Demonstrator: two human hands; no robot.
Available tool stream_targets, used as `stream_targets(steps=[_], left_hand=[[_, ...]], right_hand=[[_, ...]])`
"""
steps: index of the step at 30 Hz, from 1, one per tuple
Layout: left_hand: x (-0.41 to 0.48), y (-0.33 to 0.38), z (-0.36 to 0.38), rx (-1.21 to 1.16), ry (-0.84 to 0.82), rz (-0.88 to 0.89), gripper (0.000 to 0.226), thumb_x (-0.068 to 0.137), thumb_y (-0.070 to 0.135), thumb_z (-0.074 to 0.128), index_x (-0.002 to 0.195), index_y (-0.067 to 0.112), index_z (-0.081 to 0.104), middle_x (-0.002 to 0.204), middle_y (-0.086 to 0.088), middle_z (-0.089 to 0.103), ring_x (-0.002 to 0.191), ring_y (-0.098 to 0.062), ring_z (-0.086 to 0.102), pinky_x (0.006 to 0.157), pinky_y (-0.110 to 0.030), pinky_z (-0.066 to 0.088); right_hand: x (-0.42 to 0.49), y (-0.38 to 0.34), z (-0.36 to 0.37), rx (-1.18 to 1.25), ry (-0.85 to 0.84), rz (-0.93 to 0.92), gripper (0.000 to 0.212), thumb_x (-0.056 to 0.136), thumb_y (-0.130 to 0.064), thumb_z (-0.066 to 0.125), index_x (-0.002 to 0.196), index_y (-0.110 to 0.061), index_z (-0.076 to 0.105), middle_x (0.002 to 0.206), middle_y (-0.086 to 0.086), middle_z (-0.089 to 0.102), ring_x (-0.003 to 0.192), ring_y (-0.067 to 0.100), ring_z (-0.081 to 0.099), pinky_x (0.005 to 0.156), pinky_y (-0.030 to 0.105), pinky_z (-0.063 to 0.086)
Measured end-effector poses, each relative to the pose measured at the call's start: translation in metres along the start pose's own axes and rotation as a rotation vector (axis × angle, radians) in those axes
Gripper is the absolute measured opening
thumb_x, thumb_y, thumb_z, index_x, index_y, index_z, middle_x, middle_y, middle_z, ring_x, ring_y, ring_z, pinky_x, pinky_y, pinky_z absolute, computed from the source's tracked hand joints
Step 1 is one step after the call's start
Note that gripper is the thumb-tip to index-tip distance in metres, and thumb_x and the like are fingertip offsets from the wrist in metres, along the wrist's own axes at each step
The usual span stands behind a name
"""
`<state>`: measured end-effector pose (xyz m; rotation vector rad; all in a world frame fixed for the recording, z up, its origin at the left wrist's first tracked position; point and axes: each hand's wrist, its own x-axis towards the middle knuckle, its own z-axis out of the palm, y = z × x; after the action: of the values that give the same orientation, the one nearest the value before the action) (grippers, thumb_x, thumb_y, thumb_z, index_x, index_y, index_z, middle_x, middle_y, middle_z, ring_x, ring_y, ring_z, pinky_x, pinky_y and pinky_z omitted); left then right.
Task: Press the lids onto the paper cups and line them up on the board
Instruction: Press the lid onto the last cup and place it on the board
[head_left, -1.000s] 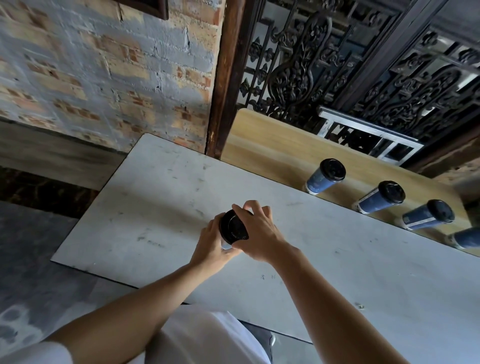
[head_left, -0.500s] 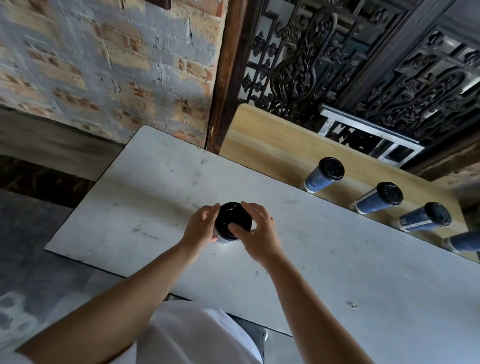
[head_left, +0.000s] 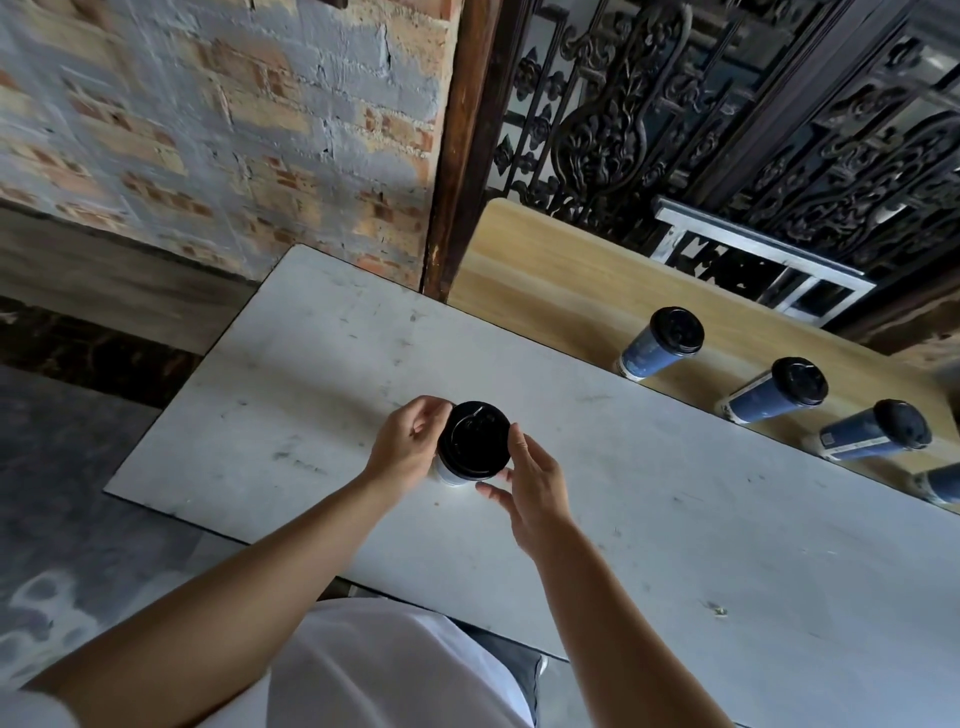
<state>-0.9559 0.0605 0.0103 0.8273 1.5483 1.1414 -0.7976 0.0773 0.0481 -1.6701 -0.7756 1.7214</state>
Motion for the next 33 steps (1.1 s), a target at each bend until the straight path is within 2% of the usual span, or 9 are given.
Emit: stream_targets(steps=[4, 10, 14, 17, 22, 27, 29, 31, 33], left_hand=[[0.002, 0.002, 0.003, 0.004, -0.033, 0.045, 0.024, 0.088, 0.045, 0.053, 0.09, 0.027, 0.068, 0.082, 0.016, 0.072, 0.084, -0.008, 0.068, 0.089, -0.047, 0.056], [0.001, 0.001, 0.004, 0.009, -0.048, 0.074, 0.023, 0.094, 0.036, 0.049, 0.097, 0.023, 0.068, 0.087, 0.015, 0.073, 0.086, -0.005, 0.068, 0.083, -0.032, 0.053], [0.0, 0.003, 0.003, 0.009, -0.055, 0.066, 0.025, 0.095, 0.036, 0.049, 0.102, 0.022, 0.069, 0.092, 0.014, 0.074, 0.091, -0.007, 0.069, 0.09, -0.039, 0.056], [0.0, 0.005, 0.002, 0.024, -0.085, 0.068, 0.024, 0.097, 0.037, 0.047, 0.103, 0.029, 0.068, 0.096, 0.017, 0.075, 0.096, -0.007, 0.07, 0.095, -0.044, 0.055], [0.0, 0.004, 0.004, 0.029, -0.096, 0.06, 0.024, 0.101, 0.032, 0.044, 0.108, 0.032, 0.067, 0.104, 0.016, 0.074, 0.104, -0.008, 0.068, 0.102, -0.047, 0.053], [-0.002, 0.008, 0.005, 0.057, -0.107, 0.074, 0.032, 0.109, 0.02, 0.037, 0.124, 0.027, 0.065, 0.124, 0.008, 0.07, 0.122, -0.006, 0.062, 0.113, -0.039, 0.045], [-0.003, 0.01, 0.005, 0.062, -0.113, 0.068, 0.034, 0.108, 0.025, 0.036, 0.129, 0.025, 0.063, 0.13, 0.006, 0.068, 0.127, -0.01, 0.059, 0.114, -0.044, 0.044], [-0.005, 0.009, 0.006, 0.05, -0.102, 0.055, 0.034, 0.106, 0.029, 0.037, 0.126, 0.027, 0.065, 0.127, 0.006, 0.069, 0.126, -0.014, 0.061, 0.111, -0.048, 0.046], [-0.008, 0.01, 0.01, 0.006, -0.079, 0.01, 0.032, 0.108, 0.027, 0.037, 0.119, 0.03, 0.067, 0.119, 0.01, 0.072, 0.12, -0.014, 0.064, 0.104, -0.045, 0.052]], right_hand=[[0.005, 0.0, 0.0, -0.06, 0.02, -0.035, 0.034, 0.103, -0.041, 0.051, 0.118, -0.017, 0.071, 0.124, 0.009, 0.067, 0.118, 0.031, 0.062, 0.071, 0.039, 0.062], [-0.001, 0.003, -0.002, 0.171, -0.071, 0.124, 0.033, 0.104, -0.041, 0.05, 0.12, -0.02, 0.07, 0.125, 0.002, 0.066, 0.117, 0.031, 0.063, 0.078, 0.049, 0.062], [0.004, 0.007, 0.0, 0.098, -0.058, 0.047, 0.034, 0.106, -0.039, 0.044, 0.113, -0.019, 0.07, 0.115, 0.003, 0.069, 0.11, 0.029, 0.067, 0.08, 0.053, 0.062], [0.008, 0.004, 0.001, -0.014, -0.04, -0.002, 0.032, 0.106, -0.034, 0.043, 0.111, -0.015, 0.068, 0.115, 0.009, 0.067, 0.113, 0.029, 0.065, 0.074, 0.053, 0.063], [0.013, 0.002, 0.003, -0.114, -0.023, -0.016, 0.032, 0.107, -0.031, 0.038, 0.114, -0.014, 0.064, 0.115, 0.011, 0.064, 0.106, 0.026, 0.064, 0.068, 0.054, 0.064], [0.012, 0.002, 0.004, -0.083, -0.035, 0.028, 0.031, 0.106, -0.032, 0.038, 0.113, -0.019, 0.065, 0.12, 0.01, 0.062, 0.112, 0.028, 0.063, 0.068, 0.056, 0.063], [0.011, 0.0, 0.003, -0.041, -0.056, 0.079, 0.029, 0.106, -0.033, 0.04, 0.112, -0.02, 0.065, 0.122, 0.011, 0.062, 0.114, 0.033, 0.062, 0.069, 0.054, 0.063], [0.01, -0.003, -0.001, 0.077, -0.097, 0.159, 0.029, 0.106, -0.036, 0.045, 0.114, -0.017, 0.065, 0.125, 0.01, 0.061, 0.115, 0.042, 0.062, 0.07, 0.049, 0.064], [0.011, -0.002, -0.009, 0.188, -0.125, 0.189, 0.031, 0.105, -0.037, 0.05, 0.118, -0.014, 0.065, 0.13, 0.01, 0.06, 0.115, 0.048, 0.061, 0.073, 0.044, 0.063]])
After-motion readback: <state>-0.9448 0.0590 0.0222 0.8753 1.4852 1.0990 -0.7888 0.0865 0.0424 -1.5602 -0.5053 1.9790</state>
